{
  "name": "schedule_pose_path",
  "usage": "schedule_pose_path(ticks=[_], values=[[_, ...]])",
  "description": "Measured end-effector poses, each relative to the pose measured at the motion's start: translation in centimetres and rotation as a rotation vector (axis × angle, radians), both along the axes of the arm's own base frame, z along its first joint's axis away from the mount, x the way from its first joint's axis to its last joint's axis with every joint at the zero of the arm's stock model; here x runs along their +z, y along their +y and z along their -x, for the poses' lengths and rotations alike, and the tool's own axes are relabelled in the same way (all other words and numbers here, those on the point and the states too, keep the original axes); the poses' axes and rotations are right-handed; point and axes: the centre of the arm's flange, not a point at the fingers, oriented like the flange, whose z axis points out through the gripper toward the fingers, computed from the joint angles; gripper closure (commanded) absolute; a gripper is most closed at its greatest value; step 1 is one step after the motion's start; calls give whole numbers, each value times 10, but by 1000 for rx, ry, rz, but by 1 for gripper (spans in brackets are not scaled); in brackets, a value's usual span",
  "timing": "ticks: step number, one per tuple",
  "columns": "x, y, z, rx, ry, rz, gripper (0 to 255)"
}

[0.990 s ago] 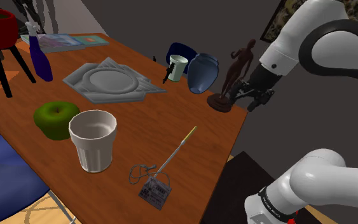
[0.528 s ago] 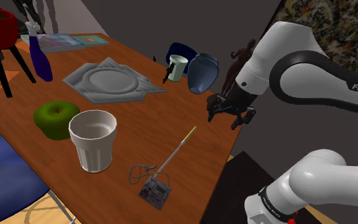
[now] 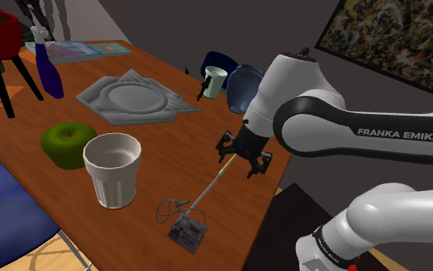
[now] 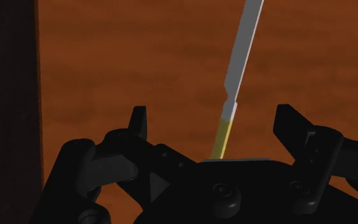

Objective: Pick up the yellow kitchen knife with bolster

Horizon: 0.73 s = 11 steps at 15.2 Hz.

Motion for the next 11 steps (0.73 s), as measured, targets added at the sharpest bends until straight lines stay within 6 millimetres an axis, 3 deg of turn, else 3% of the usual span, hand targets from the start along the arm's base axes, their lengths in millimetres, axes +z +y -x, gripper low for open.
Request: schedule_pose_path(ticks=[4,11], values=[[-32,31,-22,-142,19,-3,0],[-70,37,-28,-173,23,-7,0]])
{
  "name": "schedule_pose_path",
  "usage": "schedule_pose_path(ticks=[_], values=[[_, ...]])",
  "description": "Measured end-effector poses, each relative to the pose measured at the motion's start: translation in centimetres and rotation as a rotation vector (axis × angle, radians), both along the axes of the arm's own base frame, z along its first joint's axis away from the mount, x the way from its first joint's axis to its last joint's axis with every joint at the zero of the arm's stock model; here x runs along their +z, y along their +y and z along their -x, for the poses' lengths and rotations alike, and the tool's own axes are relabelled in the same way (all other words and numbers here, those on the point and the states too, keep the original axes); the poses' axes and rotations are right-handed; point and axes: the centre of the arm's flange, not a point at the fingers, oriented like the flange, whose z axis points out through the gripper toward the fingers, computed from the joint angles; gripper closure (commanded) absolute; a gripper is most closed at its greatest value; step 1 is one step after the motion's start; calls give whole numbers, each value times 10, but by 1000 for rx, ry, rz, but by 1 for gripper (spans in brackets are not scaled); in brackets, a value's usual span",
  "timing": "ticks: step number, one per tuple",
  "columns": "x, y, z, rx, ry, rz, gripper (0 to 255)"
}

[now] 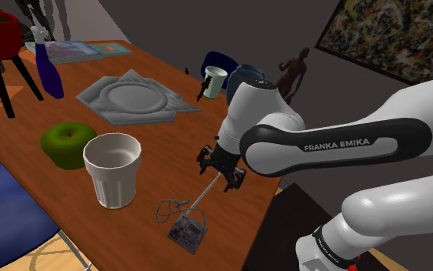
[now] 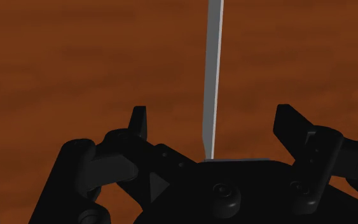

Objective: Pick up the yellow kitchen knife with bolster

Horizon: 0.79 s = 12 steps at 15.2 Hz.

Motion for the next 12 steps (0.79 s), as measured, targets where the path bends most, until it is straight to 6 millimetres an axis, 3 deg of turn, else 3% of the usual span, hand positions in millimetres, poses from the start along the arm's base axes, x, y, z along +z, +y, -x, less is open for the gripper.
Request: schedule_pose_path(ticks=[1,2,12], values=[[-3,0,1,0,0,0,0],[-5,0,1,0,0,0,255],[-7,0,1,0,-1,0,255]])
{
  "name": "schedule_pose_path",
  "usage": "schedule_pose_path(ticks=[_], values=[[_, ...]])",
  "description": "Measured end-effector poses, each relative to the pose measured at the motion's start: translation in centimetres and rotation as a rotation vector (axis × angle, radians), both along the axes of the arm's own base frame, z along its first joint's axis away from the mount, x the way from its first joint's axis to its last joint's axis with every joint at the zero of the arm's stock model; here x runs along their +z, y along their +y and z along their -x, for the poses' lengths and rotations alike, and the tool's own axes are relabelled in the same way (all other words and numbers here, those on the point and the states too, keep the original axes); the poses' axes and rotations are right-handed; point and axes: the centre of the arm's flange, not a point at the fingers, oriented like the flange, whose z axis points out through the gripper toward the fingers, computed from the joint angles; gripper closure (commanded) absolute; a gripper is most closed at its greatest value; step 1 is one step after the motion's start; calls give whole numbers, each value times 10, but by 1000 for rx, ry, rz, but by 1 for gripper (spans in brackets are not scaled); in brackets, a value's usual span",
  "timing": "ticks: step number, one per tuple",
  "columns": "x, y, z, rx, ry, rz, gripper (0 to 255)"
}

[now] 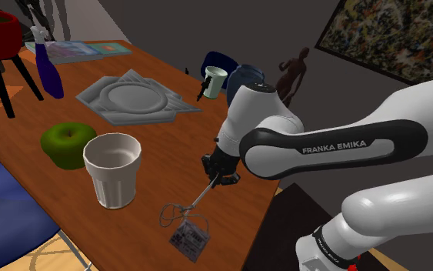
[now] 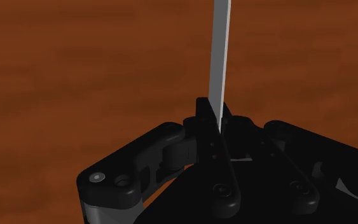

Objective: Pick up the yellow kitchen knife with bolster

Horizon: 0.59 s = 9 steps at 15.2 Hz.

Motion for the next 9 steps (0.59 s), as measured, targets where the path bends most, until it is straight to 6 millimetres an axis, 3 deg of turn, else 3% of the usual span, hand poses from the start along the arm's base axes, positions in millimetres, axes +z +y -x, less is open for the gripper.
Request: schedule_pose_path(ticks=[9], values=[[41,1,-1,0,0,0,255]])
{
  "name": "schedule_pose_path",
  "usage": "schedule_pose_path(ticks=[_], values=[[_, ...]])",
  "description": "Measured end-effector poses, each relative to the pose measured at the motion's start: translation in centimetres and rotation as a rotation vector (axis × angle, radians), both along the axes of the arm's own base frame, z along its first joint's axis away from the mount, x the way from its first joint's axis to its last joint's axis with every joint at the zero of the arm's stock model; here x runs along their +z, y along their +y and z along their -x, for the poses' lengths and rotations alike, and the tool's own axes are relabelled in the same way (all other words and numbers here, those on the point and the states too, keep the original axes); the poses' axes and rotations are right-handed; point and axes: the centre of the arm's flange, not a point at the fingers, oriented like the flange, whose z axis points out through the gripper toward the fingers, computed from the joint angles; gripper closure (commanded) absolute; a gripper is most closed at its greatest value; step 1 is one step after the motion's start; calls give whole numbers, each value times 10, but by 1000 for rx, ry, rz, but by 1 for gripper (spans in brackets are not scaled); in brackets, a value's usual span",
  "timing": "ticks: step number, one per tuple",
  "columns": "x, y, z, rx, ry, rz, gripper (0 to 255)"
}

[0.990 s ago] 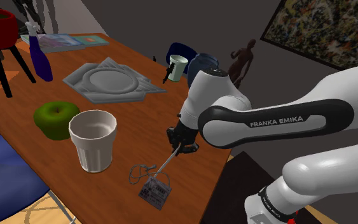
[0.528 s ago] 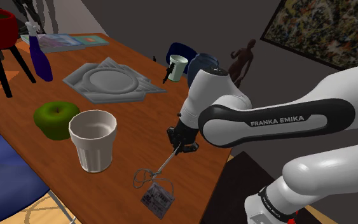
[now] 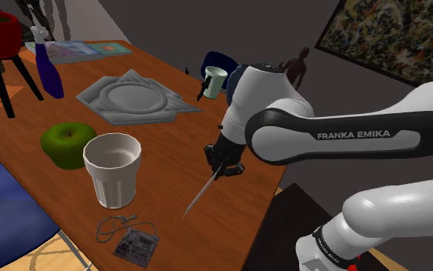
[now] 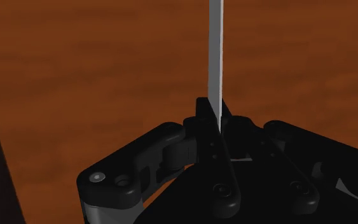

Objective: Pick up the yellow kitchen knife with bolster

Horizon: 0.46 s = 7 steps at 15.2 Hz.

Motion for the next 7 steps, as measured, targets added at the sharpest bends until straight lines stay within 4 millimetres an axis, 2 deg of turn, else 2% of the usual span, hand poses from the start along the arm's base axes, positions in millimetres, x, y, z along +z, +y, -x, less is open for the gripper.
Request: schedule_pose_path(ticks=[7], values=[[36,-1,1,0,0,0,255]])
